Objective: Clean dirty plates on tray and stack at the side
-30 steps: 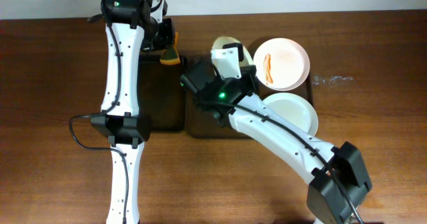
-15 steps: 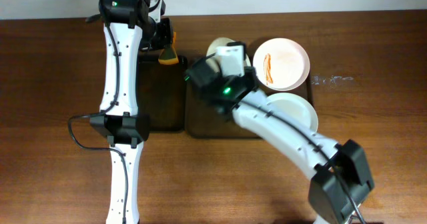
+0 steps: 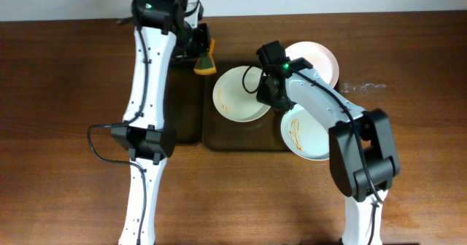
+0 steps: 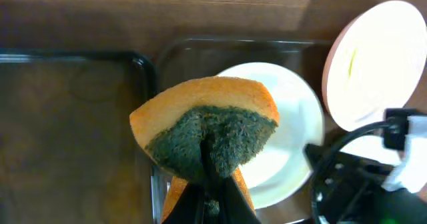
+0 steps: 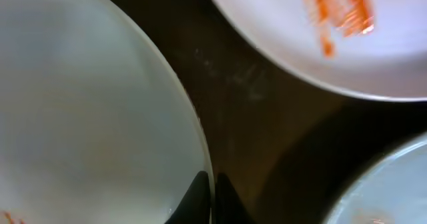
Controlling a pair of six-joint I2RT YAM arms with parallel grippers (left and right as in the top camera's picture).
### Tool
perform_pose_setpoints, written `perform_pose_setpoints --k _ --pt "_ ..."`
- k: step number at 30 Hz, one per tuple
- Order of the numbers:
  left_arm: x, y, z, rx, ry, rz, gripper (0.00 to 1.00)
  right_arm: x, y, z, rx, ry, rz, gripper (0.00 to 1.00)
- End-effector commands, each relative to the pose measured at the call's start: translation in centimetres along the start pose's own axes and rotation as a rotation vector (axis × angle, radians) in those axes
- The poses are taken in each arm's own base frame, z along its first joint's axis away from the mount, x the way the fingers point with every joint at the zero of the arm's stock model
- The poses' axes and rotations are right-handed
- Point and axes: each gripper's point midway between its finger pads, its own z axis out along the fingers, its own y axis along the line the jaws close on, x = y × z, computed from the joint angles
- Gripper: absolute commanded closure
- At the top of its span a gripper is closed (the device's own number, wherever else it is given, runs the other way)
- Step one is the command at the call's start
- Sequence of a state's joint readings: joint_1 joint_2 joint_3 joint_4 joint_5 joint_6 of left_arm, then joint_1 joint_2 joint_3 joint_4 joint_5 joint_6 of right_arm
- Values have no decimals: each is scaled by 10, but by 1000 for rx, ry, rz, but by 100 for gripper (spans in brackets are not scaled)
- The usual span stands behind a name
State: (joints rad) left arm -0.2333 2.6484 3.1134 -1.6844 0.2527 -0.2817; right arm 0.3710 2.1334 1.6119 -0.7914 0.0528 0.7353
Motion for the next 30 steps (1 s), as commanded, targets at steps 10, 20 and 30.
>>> perform_pose_setpoints --k 10,20,30 --pt "15 18 61 -122 87 -212 100 -7 17 10 -278 107 -170 55" --pt "13 17 62 -119 80 -211 100 -18 27 19 -377 45 -417 64" --pt "21 12 80 -126 113 -196 100 -16 28 41 -372 61 -360 96"
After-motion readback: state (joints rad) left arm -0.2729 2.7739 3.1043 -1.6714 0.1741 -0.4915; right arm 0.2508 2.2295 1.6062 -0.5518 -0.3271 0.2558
